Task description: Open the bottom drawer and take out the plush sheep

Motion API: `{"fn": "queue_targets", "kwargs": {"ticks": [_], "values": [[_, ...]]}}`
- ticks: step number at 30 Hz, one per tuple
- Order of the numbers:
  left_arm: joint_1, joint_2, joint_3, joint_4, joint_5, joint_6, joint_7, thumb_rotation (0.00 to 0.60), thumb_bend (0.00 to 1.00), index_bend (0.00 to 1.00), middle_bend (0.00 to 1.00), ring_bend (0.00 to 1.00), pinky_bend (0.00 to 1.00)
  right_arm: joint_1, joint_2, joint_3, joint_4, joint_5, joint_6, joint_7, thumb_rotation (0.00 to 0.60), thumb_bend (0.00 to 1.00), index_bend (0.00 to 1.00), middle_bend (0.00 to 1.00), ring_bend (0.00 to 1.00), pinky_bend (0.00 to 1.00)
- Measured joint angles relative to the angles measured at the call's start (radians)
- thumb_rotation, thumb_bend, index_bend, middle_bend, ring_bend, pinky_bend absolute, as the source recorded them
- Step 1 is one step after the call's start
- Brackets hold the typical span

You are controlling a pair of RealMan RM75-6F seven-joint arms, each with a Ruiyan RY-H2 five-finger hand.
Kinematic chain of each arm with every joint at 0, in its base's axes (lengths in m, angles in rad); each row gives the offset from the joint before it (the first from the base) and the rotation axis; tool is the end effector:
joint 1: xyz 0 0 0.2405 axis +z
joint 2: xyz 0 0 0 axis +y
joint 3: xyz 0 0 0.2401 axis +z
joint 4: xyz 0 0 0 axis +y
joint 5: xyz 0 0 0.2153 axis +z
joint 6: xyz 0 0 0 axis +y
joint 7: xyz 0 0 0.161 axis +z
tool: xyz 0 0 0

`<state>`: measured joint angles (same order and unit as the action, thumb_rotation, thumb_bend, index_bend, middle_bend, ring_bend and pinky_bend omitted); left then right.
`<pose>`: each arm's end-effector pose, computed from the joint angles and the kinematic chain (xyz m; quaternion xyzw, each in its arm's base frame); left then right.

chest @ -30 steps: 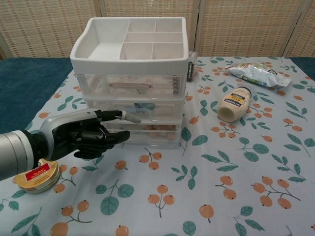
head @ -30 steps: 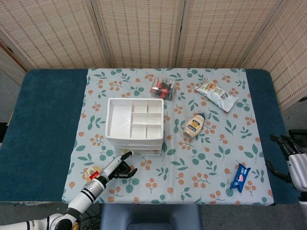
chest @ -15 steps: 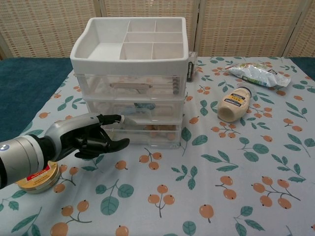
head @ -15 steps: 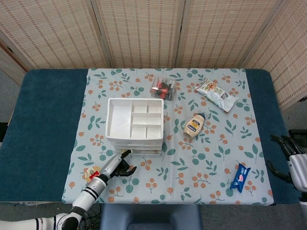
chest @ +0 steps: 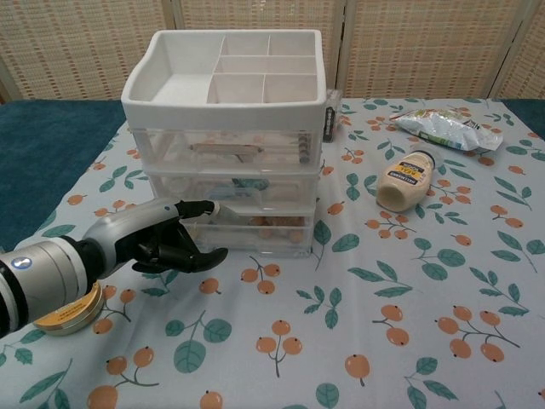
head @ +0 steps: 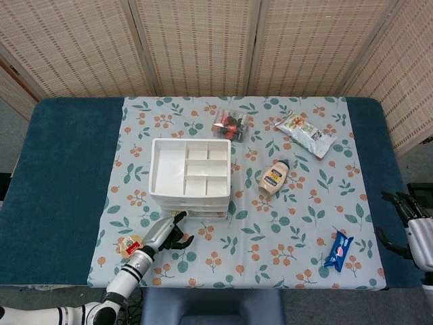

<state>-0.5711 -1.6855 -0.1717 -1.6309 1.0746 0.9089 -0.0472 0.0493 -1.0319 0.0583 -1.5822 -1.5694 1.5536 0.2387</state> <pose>-0.1183 0.2712 -0.0834 -0.5912 -0.6498 -0.4183 0.2308 -0.3021 -0.1885 0.1838 0.5706 -0.3956 0.4500 0.5616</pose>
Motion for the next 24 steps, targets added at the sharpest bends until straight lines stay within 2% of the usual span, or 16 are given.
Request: {"fn": "queue_targets", "kwargs": {"ticks": [14, 24], "values": [[-0.019, -0.039, 0.018, 0.038, -0.011, 0.053, 0.13, 0.6, 0.38, 0.19, 1.0, 1.0, 1.0, -0.002, -0.004, -0.001, 0.011, 0.004, -0.001, 0.011, 0.6, 0.37, 0.12, 0.24, 0.18, 0.25], [-0.018, -0.047, 0.039, 0.047, 0.007, 0.074, 0.17, 0.6, 0.38, 0.27, 1.0, 1.0, 1.0, -0.001, -0.006, -0.001, 0.016, 0.005, -0.005, 0.015, 0.6, 0.37, 0.12, 0.24, 0.18, 0.25]]}}
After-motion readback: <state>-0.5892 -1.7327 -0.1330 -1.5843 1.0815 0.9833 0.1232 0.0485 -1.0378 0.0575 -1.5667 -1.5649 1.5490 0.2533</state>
